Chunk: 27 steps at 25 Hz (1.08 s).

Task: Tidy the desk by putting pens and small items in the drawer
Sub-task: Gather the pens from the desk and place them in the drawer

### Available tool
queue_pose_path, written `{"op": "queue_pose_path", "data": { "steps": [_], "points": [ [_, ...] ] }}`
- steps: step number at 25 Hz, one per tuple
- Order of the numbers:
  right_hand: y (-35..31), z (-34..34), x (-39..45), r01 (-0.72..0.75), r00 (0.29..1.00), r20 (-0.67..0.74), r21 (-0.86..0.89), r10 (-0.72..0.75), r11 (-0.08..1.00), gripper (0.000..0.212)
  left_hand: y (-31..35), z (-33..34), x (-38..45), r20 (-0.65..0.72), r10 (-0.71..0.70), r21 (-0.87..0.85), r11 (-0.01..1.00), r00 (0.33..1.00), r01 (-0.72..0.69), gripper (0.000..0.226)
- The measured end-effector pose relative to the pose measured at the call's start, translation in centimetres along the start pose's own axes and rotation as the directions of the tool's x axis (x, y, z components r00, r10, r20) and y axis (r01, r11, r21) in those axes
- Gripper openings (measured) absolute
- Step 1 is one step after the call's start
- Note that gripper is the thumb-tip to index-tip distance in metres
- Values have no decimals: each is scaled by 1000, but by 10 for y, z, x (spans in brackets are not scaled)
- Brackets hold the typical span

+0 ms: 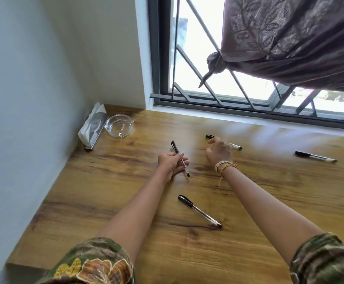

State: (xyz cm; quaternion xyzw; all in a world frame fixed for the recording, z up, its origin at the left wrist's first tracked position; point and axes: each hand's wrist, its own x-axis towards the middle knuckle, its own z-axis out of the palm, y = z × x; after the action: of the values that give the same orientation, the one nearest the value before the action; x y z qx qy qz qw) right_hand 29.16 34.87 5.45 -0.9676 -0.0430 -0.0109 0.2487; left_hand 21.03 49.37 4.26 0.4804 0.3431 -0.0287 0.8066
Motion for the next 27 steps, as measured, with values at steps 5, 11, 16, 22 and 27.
{"op": "queue_pose_path", "data": {
  "steps": [5, 11, 16, 22, 27],
  "points": [
    [19, 1, 35, 34, 994, -93, -271, -62, 962, 29, 6, -5, 12, 40, -110, 25, 994, 993, 109, 8],
    [17, 2, 40, 93, 990, -70, -348, -125, 933, 20, 8, -4, 12, 37, -108, 45, 993, 993, 106, 8],
    [-15, -2, 7, 96, 993, 74, -22, -94, 995, 21, 5, -5, 9, 35, -71, 21, 997, 997, 70, 11],
    [-44, 21, -33, -232, 952, 296, 528, 80, 817, 17, -9, -8, -7, 30, 43, -44, 998, 999, -42, 1],
    [-48, 27, -59, -217, 962, 269, 647, 47, 731, 37, -11, -13, -14, 13, 56, -93, 994, 998, -54, 3]
  ]
}}
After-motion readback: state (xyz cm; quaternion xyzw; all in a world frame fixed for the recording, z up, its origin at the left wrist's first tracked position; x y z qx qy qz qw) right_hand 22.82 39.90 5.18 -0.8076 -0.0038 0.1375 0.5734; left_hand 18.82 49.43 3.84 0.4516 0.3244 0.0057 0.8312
